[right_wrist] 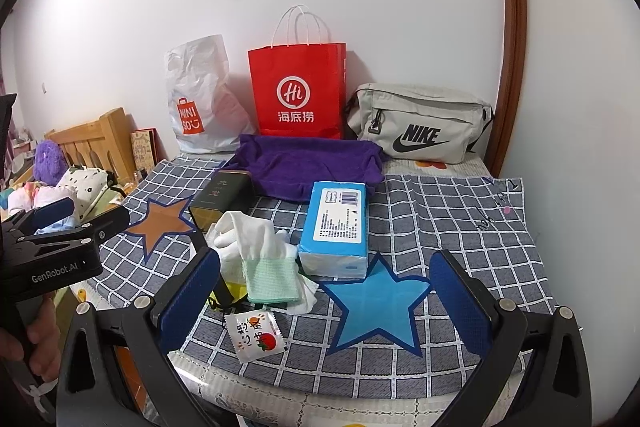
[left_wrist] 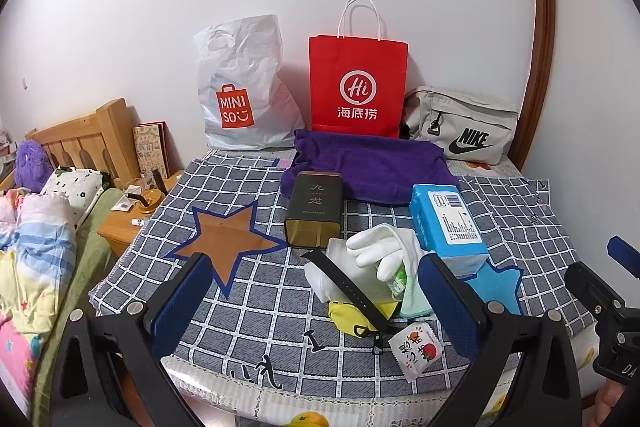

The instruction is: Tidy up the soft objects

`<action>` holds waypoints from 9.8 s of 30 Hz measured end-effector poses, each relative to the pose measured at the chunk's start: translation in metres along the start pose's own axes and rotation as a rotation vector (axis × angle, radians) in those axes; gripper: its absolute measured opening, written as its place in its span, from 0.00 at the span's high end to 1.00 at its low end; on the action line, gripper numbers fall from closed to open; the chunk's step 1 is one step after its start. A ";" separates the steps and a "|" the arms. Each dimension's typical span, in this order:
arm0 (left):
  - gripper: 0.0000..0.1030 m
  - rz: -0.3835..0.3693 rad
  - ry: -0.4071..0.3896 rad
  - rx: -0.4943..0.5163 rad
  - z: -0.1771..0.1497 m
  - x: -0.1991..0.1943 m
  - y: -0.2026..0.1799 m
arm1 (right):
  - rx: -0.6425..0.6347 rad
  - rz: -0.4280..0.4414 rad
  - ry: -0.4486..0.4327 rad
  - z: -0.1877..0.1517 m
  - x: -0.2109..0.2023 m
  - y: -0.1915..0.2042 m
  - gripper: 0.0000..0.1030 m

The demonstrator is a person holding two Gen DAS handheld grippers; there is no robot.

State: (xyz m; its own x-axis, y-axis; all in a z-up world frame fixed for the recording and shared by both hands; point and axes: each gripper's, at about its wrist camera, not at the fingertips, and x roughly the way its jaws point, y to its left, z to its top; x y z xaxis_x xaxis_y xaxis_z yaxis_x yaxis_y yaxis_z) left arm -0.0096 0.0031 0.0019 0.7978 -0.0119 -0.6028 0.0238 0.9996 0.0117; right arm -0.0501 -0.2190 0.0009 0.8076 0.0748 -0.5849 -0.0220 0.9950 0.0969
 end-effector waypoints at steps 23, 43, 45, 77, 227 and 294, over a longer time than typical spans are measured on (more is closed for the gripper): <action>0.00 0.007 0.001 0.001 0.003 -0.001 0.000 | -0.016 0.018 -0.007 -0.001 -0.001 0.005 0.00; 0.00 0.110 0.151 -0.045 -0.020 0.086 0.037 | -0.091 0.173 0.262 -0.059 0.105 0.027 0.01; 0.00 0.108 0.168 -0.060 -0.023 0.095 0.041 | -0.108 0.198 0.294 -0.068 0.114 0.033 0.02; 0.00 -0.018 0.216 -0.055 -0.042 0.129 0.047 | -0.147 0.259 0.378 -0.100 0.147 0.042 0.63; 0.81 -0.146 0.296 0.003 0.173 0.366 0.007 | -0.143 0.208 0.276 0.171 0.402 -0.039 0.63; 0.38 -0.087 0.237 -0.144 0.033 0.171 0.061 | -0.047 0.322 0.301 0.030 0.185 0.030 0.24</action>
State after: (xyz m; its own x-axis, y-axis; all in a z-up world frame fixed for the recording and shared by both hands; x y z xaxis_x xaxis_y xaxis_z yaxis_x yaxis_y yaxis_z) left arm 0.1480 0.0612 -0.0742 0.6333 -0.1091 -0.7662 -0.0130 0.9884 -0.1514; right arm 0.1166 -0.1776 -0.0806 0.5477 0.3906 -0.7399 -0.2773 0.9191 0.2800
